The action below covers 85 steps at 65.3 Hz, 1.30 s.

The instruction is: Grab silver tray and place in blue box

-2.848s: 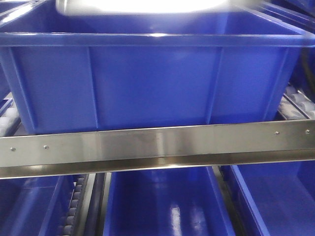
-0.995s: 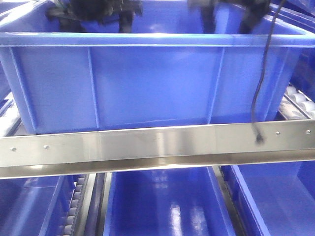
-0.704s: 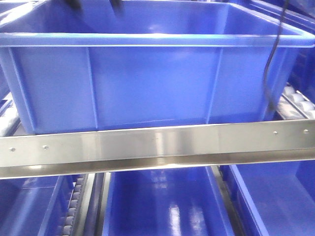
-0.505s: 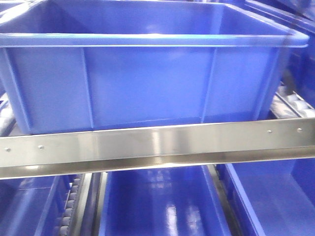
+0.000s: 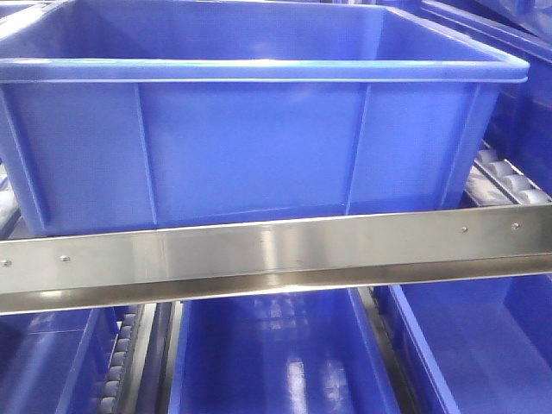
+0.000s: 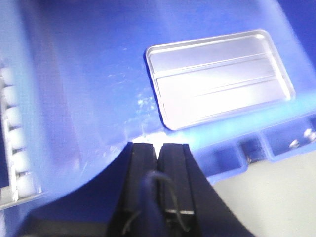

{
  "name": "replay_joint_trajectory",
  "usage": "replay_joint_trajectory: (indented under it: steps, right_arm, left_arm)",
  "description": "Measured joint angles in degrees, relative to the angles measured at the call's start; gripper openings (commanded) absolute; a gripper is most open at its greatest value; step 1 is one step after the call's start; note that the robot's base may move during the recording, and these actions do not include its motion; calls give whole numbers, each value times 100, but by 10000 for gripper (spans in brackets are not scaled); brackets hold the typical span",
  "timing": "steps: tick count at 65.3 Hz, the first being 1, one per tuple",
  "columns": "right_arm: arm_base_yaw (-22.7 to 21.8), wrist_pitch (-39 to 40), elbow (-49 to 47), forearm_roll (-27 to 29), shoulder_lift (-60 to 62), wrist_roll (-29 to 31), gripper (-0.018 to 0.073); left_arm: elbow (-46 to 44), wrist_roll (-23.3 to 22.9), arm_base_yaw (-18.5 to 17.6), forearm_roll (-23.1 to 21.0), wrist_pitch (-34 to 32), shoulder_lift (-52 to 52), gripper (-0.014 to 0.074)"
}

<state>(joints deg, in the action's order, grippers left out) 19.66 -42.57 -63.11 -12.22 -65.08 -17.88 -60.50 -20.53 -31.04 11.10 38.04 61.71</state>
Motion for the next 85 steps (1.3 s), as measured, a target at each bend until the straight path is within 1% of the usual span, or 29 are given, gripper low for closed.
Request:
replay_joint_trajectory:
  steps: [14, 23, 32, 41, 85]
  right_arm:
    - [0, 854, 1822, 0, 1916, 0, 49]
    - [0, 1327, 2615, 0, 3036, 0, 49]
    - [0, 1733, 3145, 0, 3960, 0, 49]
    - [0, 1860, 3284, -10, 4259, 0, 49]
    - [0, 1883, 3303, -10, 4259, 0, 49]
  left_arm:
    - [1059, 200, 0, 21, -668, -1440, -105]
    - [1644, 226, 0, 68, -903, -2266, -105]
    - [2149, 234, 0, 91, -1046, -2923, -105]
    - [2339, 234, 0, 91, -1043, -3119, -105]
    - [2462, 234, 0, 81, -979, -3119, -105]
